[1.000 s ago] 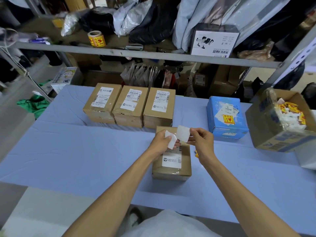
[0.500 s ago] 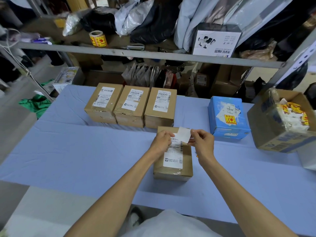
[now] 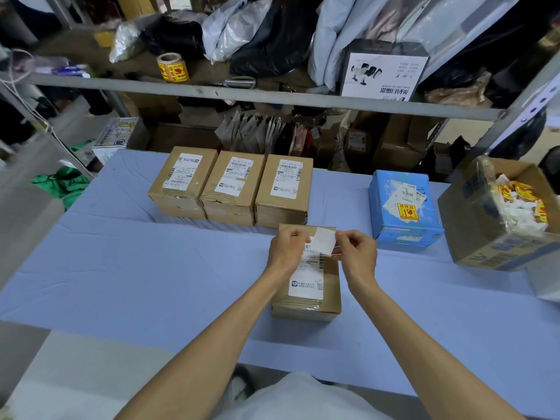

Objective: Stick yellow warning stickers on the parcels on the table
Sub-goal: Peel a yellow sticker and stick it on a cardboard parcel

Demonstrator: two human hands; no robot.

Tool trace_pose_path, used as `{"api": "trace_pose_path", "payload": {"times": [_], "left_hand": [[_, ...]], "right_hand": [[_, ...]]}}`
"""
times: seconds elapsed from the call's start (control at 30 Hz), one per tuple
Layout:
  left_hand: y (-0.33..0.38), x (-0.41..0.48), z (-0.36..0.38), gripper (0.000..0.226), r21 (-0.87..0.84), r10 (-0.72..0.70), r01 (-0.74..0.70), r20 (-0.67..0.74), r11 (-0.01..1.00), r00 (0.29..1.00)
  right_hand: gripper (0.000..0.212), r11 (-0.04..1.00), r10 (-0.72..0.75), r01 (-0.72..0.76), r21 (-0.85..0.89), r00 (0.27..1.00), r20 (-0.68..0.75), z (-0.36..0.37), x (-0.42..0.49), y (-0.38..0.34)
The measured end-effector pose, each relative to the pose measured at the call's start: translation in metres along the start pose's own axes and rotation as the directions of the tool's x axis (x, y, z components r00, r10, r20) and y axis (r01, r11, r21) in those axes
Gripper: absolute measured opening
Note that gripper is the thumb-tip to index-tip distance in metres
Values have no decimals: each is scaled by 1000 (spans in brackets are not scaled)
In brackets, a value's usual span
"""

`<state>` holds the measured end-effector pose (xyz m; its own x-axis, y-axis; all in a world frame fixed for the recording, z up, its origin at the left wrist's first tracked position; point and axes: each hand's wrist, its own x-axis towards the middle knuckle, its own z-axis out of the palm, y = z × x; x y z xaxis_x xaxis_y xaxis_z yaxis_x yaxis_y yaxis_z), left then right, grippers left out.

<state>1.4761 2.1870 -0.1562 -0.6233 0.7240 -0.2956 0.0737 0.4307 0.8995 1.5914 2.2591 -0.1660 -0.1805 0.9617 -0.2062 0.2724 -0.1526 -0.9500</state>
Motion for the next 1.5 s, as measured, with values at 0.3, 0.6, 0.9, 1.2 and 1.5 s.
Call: {"api": "trace_pose_path", "payload": {"times": [0.3,0.6,0.9,1.2,1.5], "left_hand": [[-3,-3,23,17,182,263,-271,66,945,962],[-5,0,21,18,187,248,-250,31,950,968],[3,4,8,20,-187,68,-42,134,981,989],[2,-2,1,18,-308,-86,151,216,939,973],[-13,-5,-3,8,-67,47,-43,71,997,996]], "right_hand": [[17,996,-85,84,4,996,29,4,-5,-5],[28,993,-54,31,112,977,205,1,-12,-2],[3,999,14,-11,-31,995,99,-13,3,3],[10,995,53,-67,77,984,171,-14,-4,-1],[13,996,86,-90,21,985,151,-15,-6,3]]}}
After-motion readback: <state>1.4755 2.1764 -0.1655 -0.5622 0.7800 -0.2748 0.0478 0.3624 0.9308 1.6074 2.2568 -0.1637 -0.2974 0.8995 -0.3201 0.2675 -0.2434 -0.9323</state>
